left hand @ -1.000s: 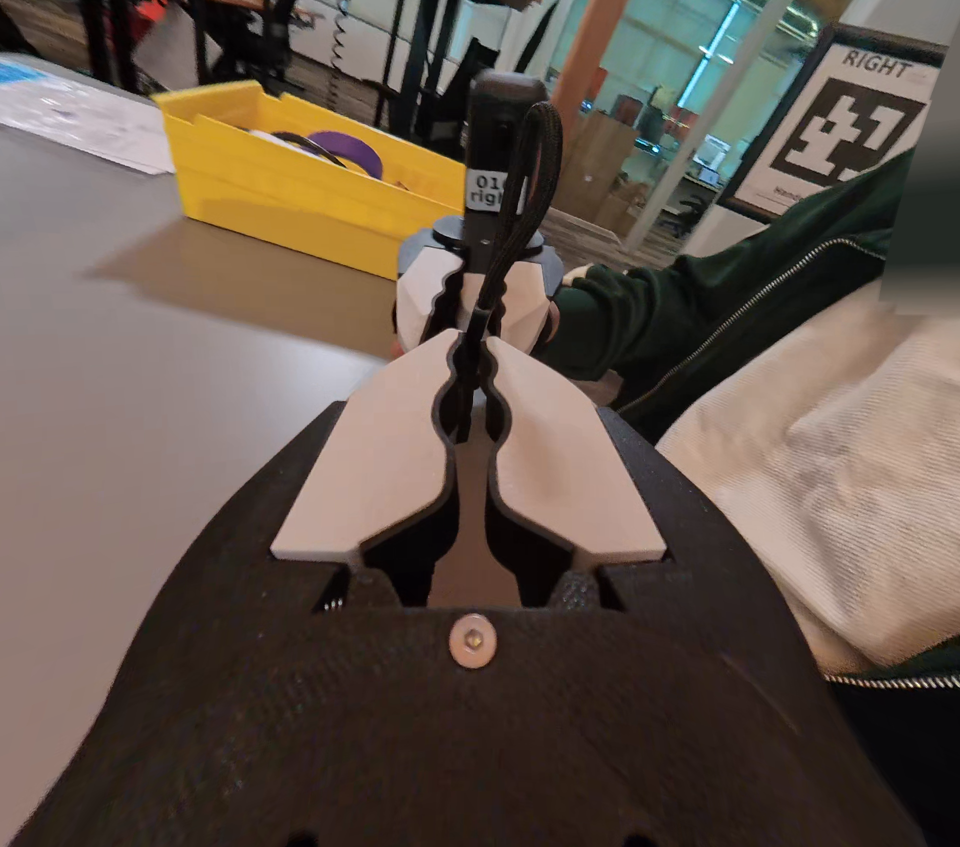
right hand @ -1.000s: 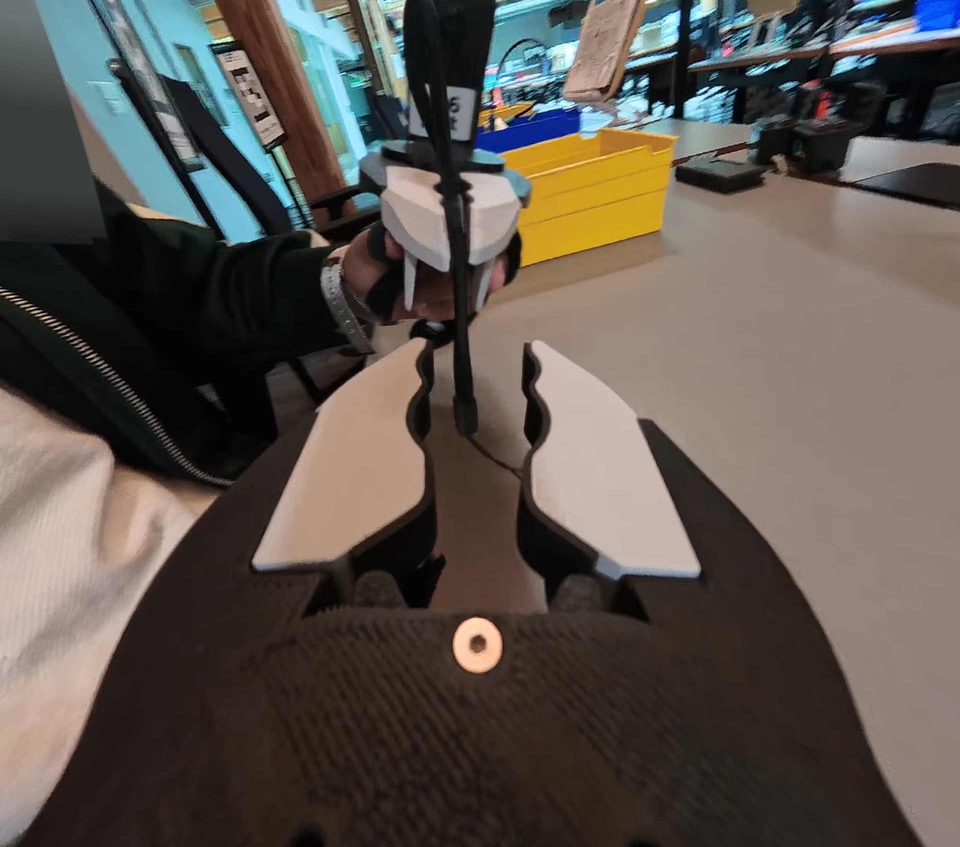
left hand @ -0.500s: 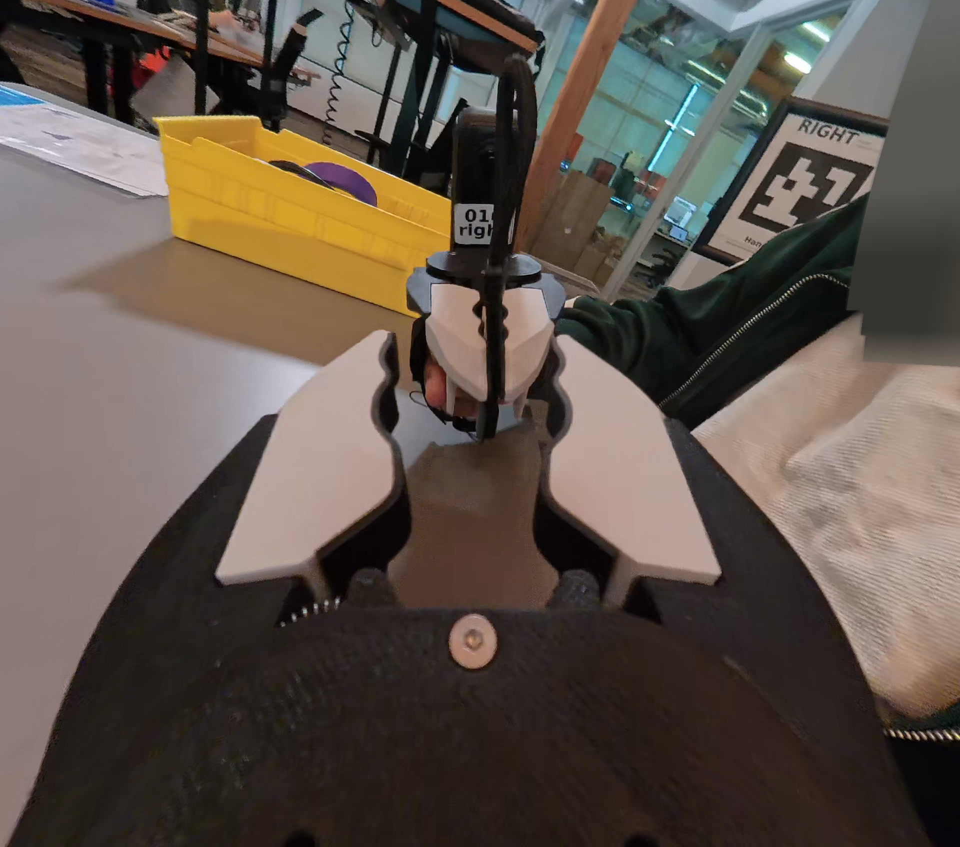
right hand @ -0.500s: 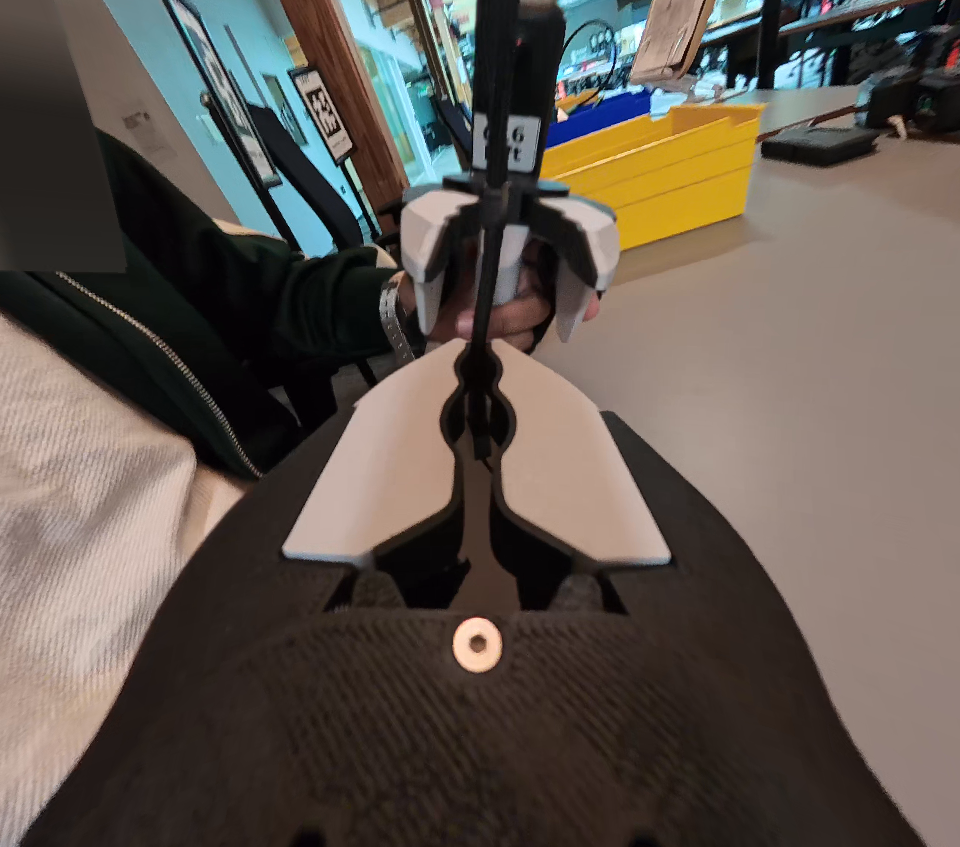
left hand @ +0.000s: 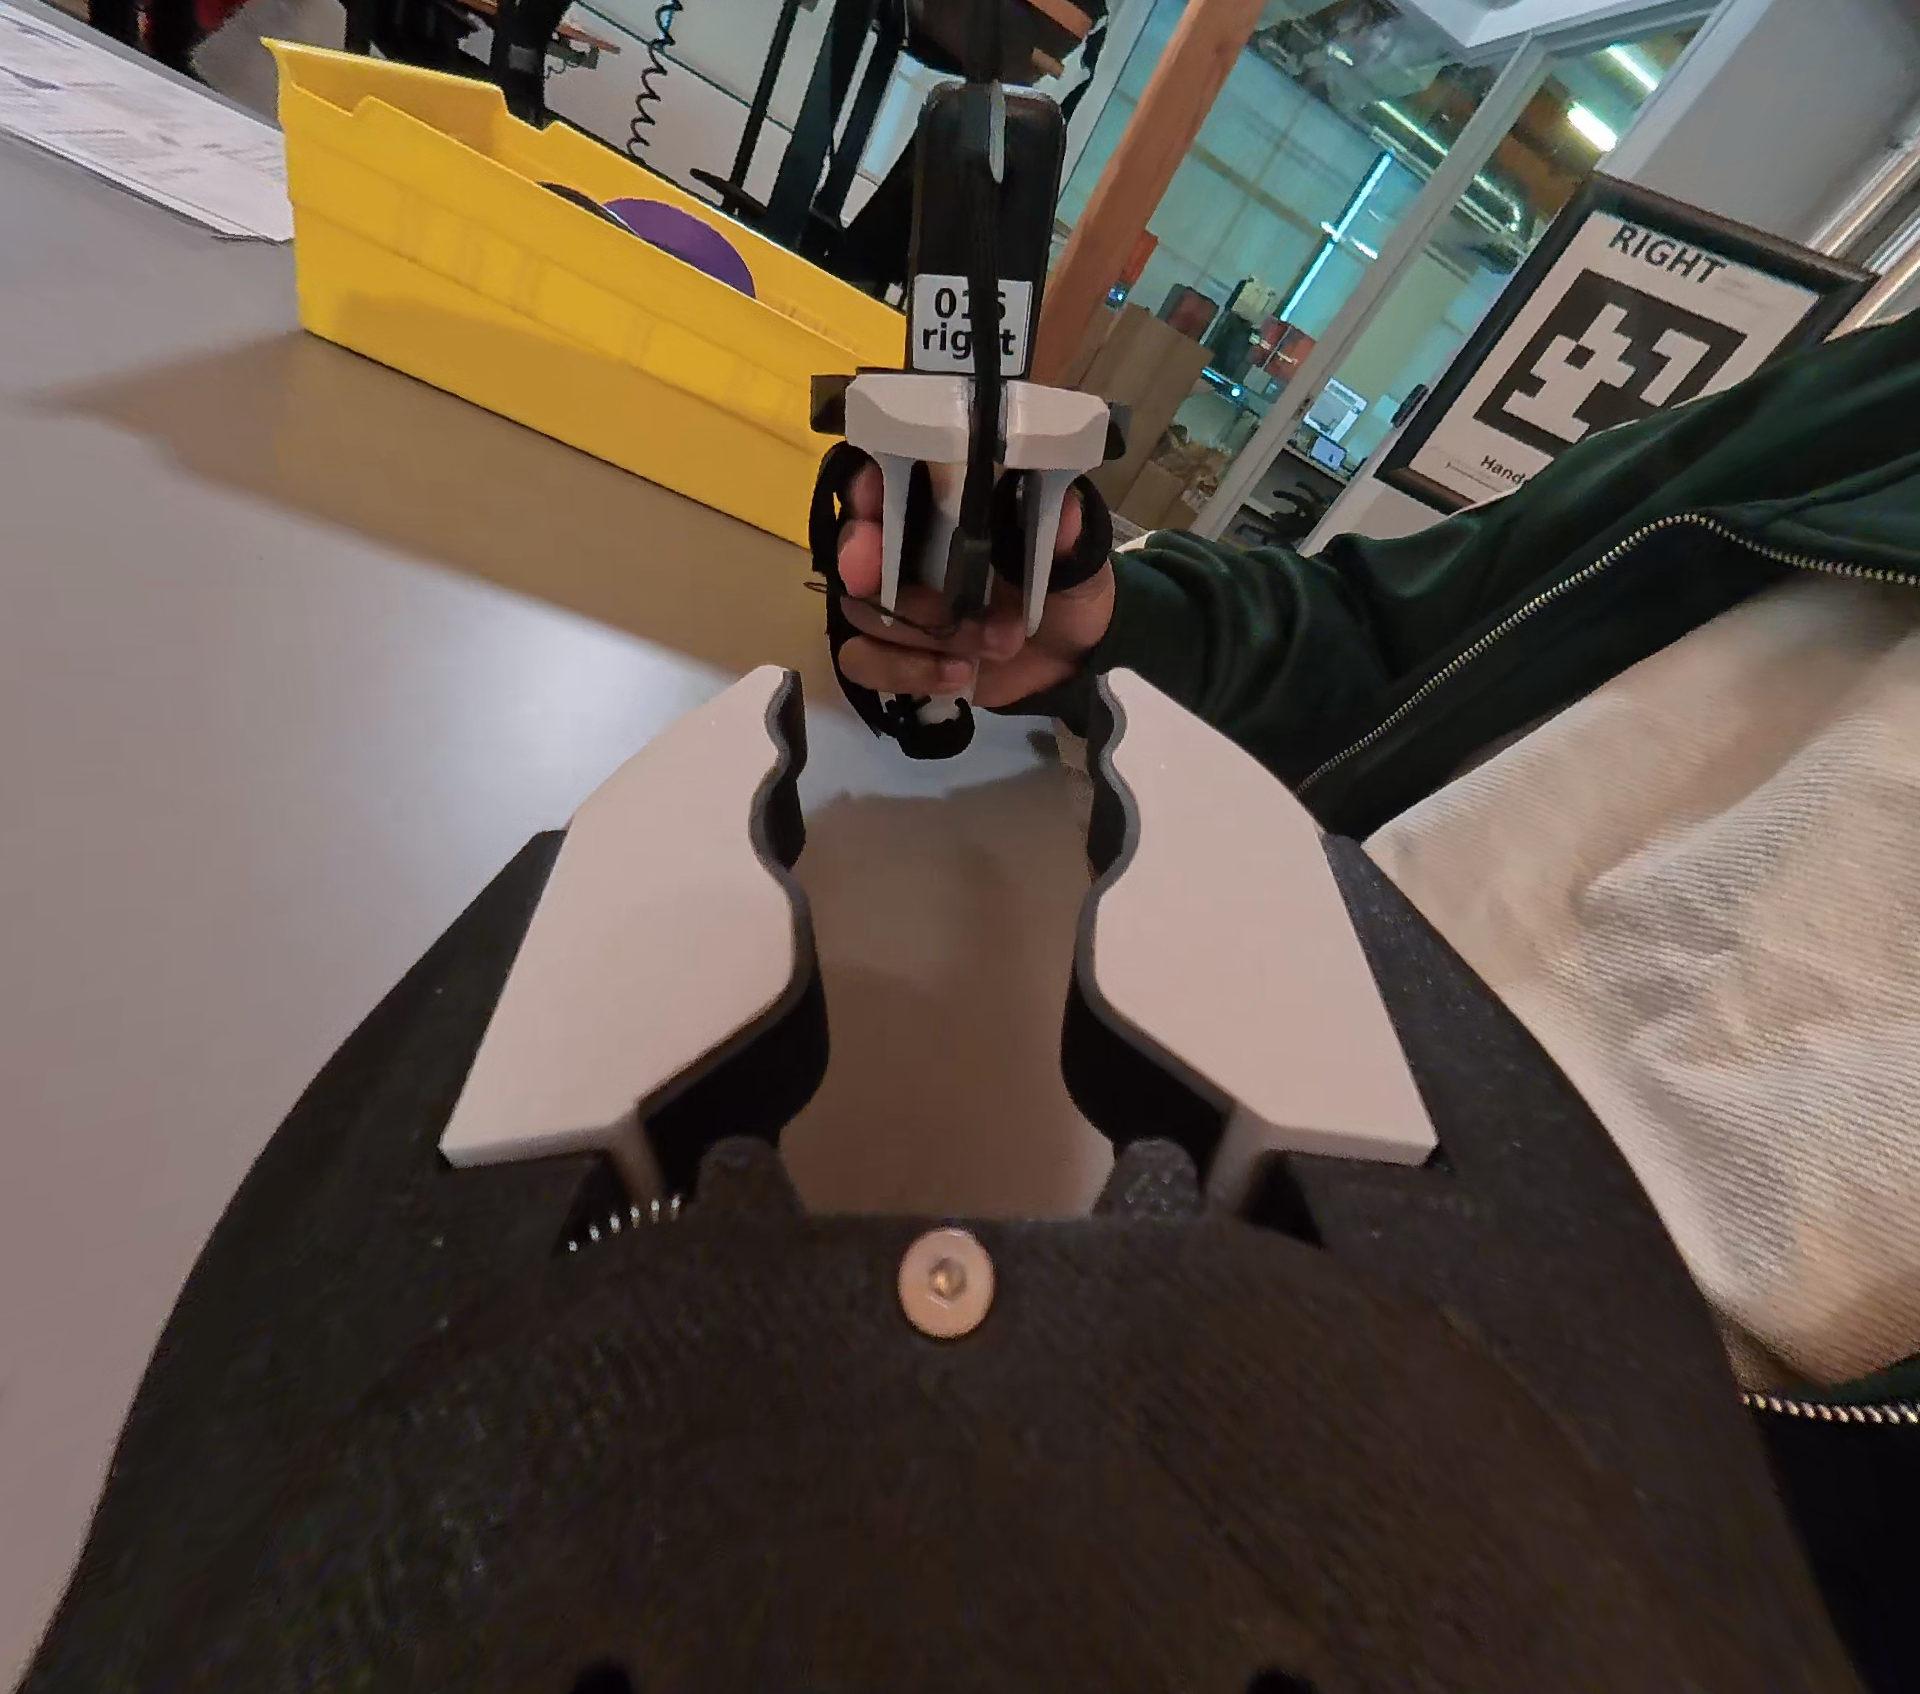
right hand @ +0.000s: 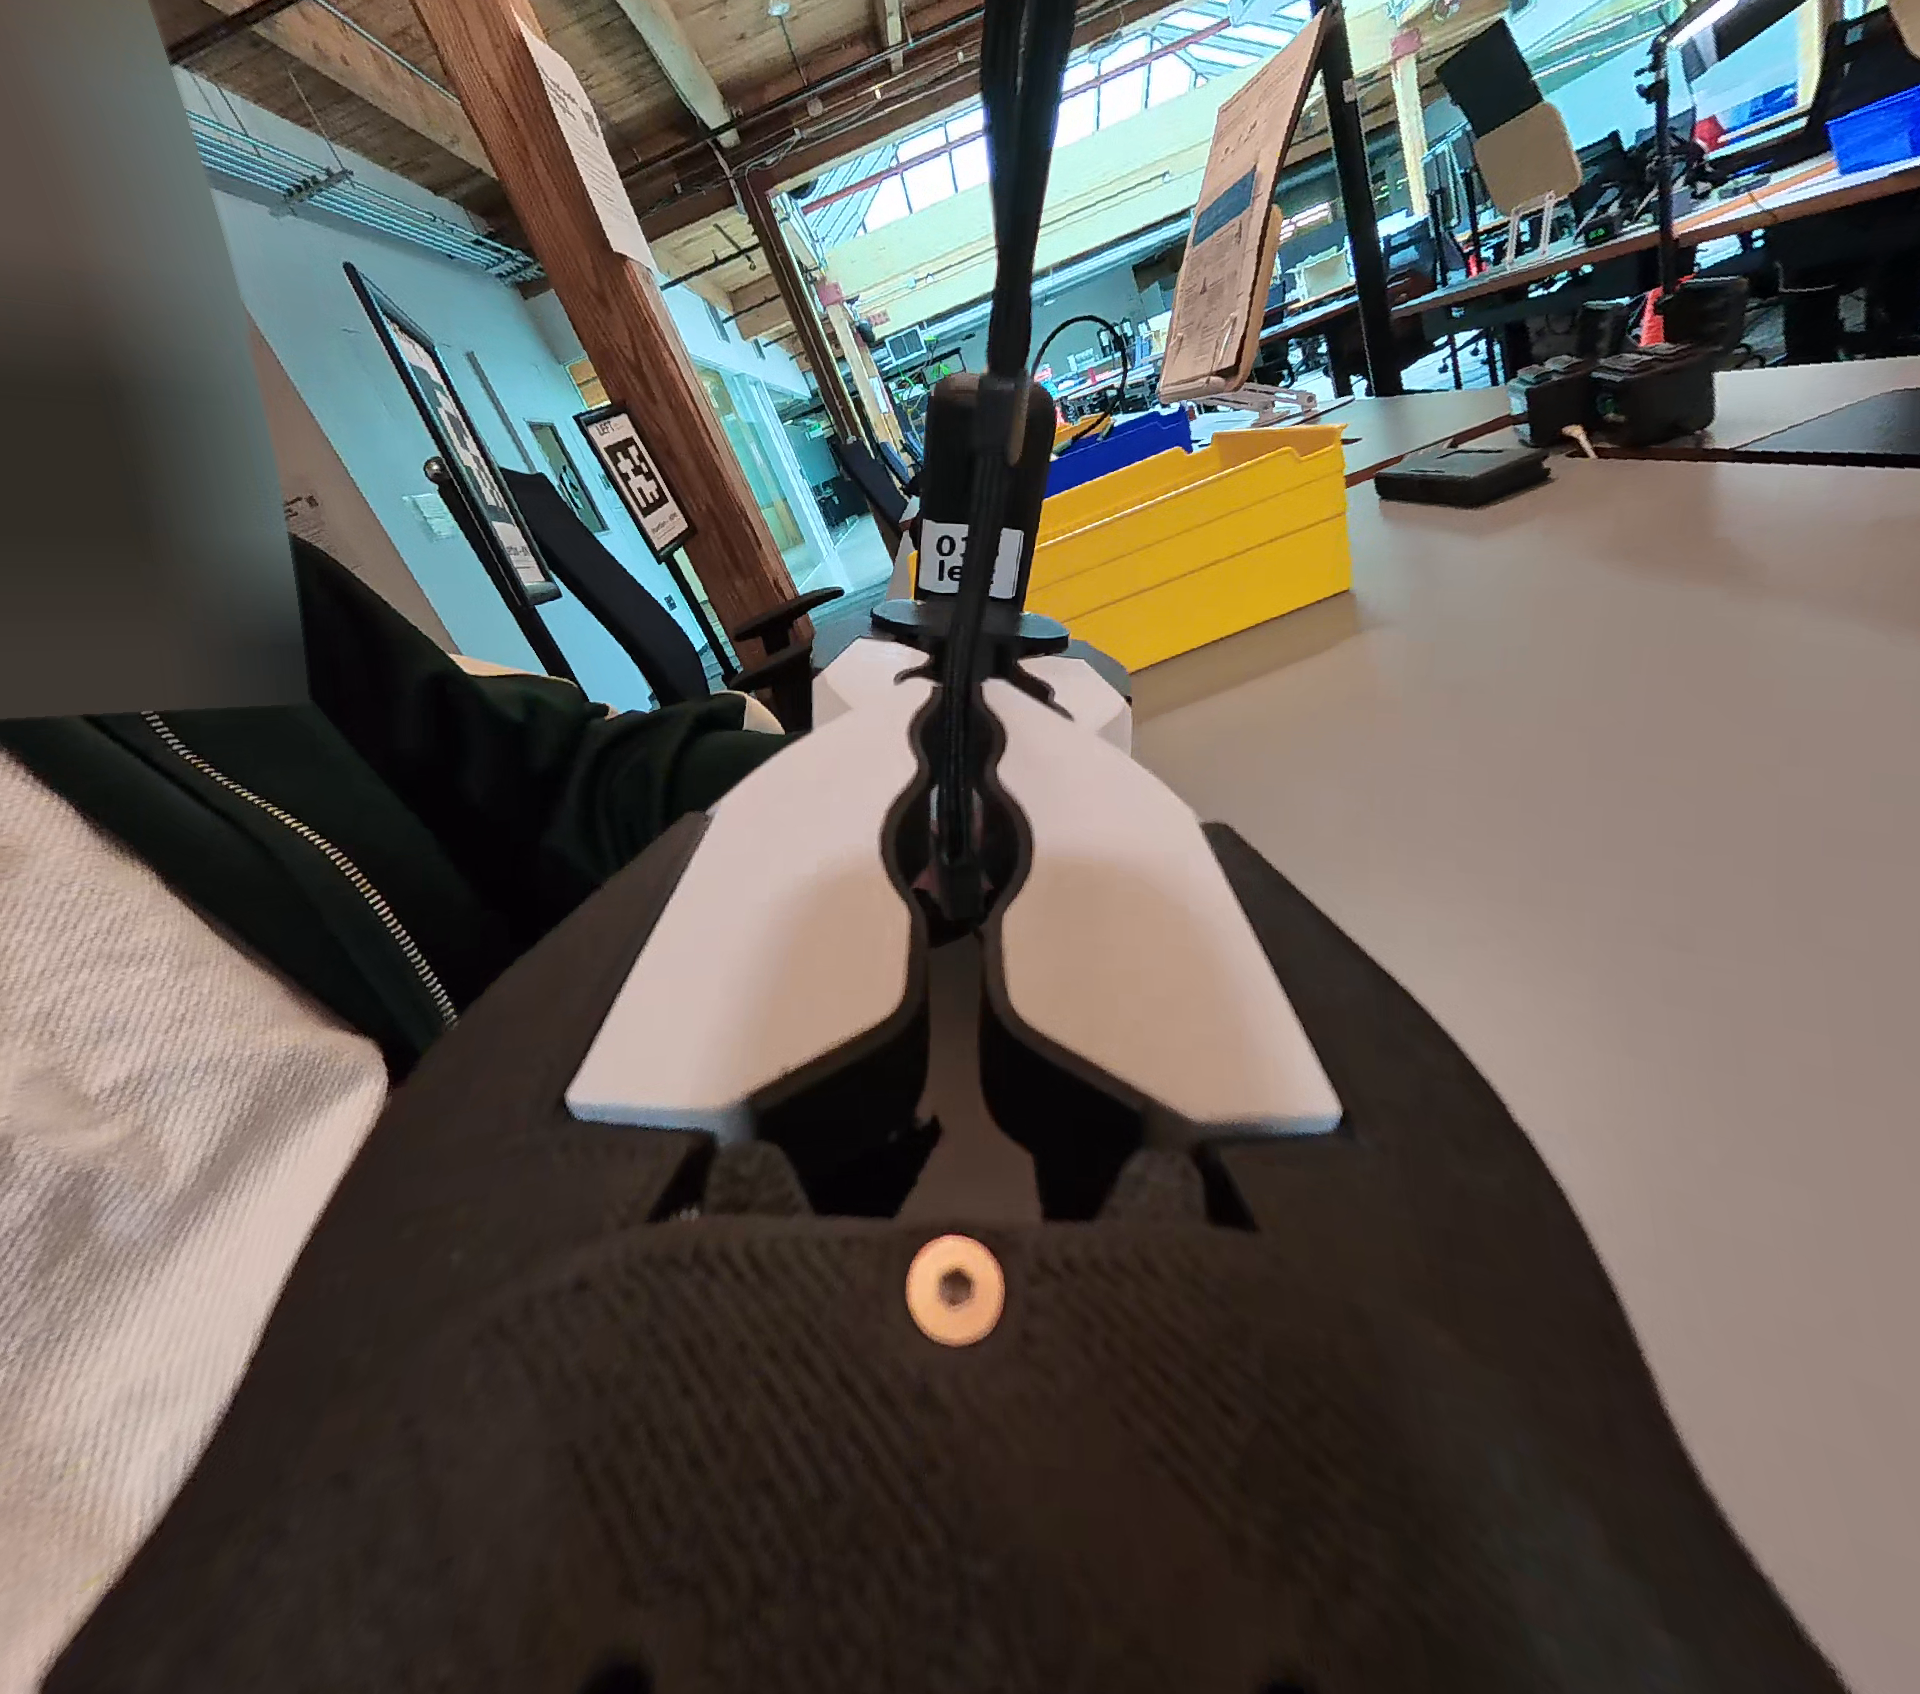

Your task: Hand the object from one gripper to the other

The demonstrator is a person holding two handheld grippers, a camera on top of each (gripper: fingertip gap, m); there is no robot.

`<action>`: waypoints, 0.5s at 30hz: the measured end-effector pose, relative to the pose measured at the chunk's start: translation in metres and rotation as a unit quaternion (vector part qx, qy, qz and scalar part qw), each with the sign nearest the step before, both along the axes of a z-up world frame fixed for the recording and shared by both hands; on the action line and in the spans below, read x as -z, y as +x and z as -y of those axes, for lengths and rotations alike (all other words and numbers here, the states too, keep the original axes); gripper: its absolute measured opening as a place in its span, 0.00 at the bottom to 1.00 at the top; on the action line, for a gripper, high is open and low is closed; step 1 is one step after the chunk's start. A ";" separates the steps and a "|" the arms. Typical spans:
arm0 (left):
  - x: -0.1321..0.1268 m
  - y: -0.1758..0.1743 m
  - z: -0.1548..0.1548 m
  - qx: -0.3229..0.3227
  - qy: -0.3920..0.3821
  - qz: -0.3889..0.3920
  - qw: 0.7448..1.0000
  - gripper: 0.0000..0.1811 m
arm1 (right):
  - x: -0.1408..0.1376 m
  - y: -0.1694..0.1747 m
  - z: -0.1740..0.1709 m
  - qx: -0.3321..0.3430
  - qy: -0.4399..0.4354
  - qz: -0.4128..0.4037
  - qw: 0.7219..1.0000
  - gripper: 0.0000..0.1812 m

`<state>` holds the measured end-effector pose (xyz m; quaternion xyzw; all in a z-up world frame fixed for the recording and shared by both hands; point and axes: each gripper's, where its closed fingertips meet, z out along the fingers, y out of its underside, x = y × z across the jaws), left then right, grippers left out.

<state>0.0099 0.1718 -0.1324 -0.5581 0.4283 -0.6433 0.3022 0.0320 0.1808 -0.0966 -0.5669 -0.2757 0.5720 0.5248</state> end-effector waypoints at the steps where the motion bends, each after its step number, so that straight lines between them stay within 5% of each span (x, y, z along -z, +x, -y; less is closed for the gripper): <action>1: 0.000 0.000 0.001 0.001 0.004 0.000 1.000 0.29 | 0.001 -0.002 0.001 -0.003 0.001 0.005 1.000 0.02; 10: -0.053 -0.018 -0.009 -0.074 0.119 0.046 0.989 0.25 | 0.036 -0.038 0.021 -0.055 0.009 0.126 0.990 0.02; 15: -0.056 -0.019 -0.002 -0.055 0.117 0.030 0.991 0.19 | 0.047 -0.053 0.033 -0.088 0.009 0.155 0.984 0.02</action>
